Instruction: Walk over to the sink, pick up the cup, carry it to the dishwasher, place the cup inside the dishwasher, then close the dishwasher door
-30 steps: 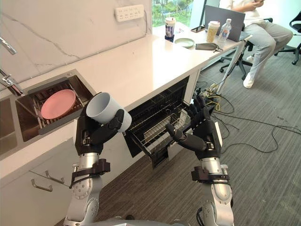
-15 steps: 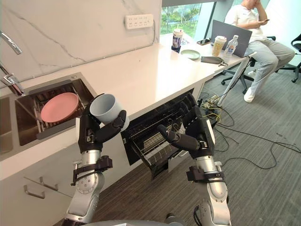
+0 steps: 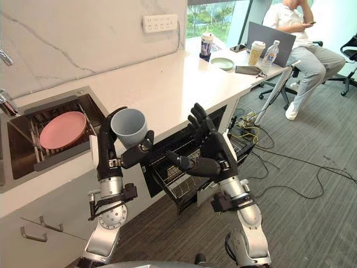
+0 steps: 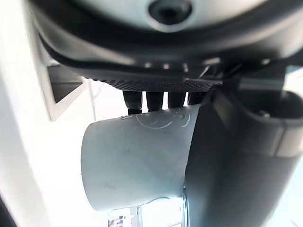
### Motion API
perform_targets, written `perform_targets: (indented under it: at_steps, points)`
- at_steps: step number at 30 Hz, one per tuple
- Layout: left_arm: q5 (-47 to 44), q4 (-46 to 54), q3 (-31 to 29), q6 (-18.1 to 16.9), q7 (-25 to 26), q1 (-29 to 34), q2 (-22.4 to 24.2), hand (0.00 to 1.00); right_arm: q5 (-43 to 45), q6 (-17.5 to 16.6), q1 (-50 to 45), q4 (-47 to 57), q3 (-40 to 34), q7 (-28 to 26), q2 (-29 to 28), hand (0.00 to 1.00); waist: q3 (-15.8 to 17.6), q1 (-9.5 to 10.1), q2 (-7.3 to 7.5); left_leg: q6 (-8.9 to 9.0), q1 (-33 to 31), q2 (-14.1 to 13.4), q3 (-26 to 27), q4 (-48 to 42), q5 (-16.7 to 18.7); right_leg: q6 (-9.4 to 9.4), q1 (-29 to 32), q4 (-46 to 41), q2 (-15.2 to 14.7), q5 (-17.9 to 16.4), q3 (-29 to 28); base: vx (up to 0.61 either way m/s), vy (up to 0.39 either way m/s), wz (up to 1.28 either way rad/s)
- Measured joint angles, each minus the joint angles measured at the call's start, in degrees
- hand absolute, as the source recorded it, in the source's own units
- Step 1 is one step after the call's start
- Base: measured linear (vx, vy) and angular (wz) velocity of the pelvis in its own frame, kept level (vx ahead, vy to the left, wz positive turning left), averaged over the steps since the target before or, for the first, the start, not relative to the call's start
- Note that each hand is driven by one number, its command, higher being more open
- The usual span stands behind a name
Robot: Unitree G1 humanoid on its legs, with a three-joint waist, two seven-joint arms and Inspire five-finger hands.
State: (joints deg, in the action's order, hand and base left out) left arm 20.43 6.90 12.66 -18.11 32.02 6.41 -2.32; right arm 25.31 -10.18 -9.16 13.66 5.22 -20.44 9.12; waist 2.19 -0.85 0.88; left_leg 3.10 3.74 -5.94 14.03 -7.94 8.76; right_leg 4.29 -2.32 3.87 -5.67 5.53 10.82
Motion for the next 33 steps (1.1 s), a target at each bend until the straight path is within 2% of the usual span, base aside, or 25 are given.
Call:
perform_targets:
  at_steps: [4,11,26,29,33]
  points:
    - [4.29,0.0,1.5,-0.01,1.85,-0.53,-0.08,0.0,0.51,1.02,0.91,0.01,0.71,-0.53,0.0,1.0,-0.08,-0.01,0.01,-0.26,0.19,0.37,-0.22,0.8,-0.69,0.01,-0.04,0.03,-0.38,0.26,0.25,-0.05,-0.006,0.05]
    - [10.45,0.0,4.75,-0.16,1.76,-0.61,-1.14,0.0,4.37,2.27,2.07,0.37,3.32,-1.17,0.68,1.0,-1.49,-0.01,-0.08,-0.18,-0.08,0.46,-0.41,1.25,-0.96,-0.08,0.0,0.28,-0.39,0.37,0.6,-0.05,-0.015,0.01]
    - [13.54,-0.04,9.17,-0.43,1.72,-1.48,-2.1,0.0,7.07,4.02,4.25,0.35,4.4,2.62,0.6,1.0,-2.13,0.0,-0.26,-0.2,-0.05,0.99,-1.26,2.37,-1.89,-0.06,-0.03,0.82,-0.46,0.47,1.55,-0.01,-0.006,0.02]
    - [13.57,-0.05,9.59,-0.92,1.71,-1.48,-2.33,0.0,7.03,5.16,4.25,0.33,4.45,3.37,0.6,1.0,-2.35,0.0,-0.31,-0.2,0.02,1.04,-1.48,2.8,-2.18,-0.06,-0.03,0.83,-0.49,0.47,1.73,-0.02,-0.012,0.04]
    - [16.33,-0.14,10.92,-1.4,1.5,-1.48,-3.33,0.0,6.49,8.37,4.25,-1.0,5.68,4.93,0.66,1.0,-2.46,-0.01,-0.34,-0.11,0.03,1.06,-1.77,3.24,-2.61,-0.08,-0.03,0.83,-0.47,0.48,2.0,-0.04,-0.018,0.04]
